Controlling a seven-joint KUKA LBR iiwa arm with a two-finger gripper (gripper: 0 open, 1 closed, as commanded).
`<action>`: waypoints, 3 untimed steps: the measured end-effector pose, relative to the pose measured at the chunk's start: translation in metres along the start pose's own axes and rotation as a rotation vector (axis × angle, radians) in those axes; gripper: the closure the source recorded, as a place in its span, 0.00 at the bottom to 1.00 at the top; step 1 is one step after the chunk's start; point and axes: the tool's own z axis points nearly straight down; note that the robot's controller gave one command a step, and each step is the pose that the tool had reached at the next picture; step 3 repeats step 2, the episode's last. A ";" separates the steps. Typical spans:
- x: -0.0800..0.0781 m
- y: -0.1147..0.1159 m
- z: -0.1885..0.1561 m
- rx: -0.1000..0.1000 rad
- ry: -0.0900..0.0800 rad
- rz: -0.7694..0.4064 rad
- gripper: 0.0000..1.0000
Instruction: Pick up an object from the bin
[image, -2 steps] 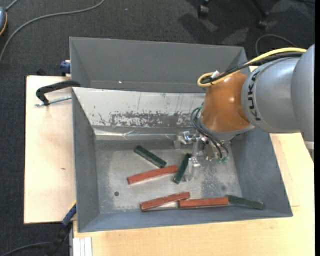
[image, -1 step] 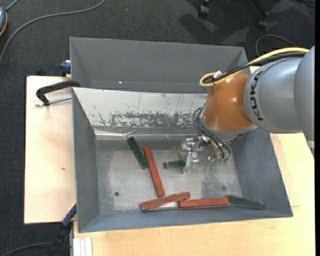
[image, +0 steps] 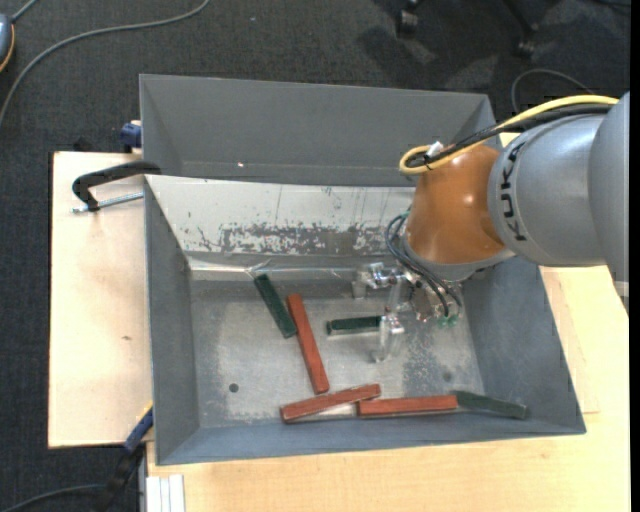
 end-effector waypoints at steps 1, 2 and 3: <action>0.000 0.000 0.000 0.000 0.000 0.000 1.00; 0.008 -0.026 -0.171 0.003 -0.010 -0.037 1.00; 0.008 -0.026 -0.171 0.003 -0.010 -0.037 1.00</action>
Offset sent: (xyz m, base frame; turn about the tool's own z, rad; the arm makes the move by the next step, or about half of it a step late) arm 0.0000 0.0000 0.0000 0.0000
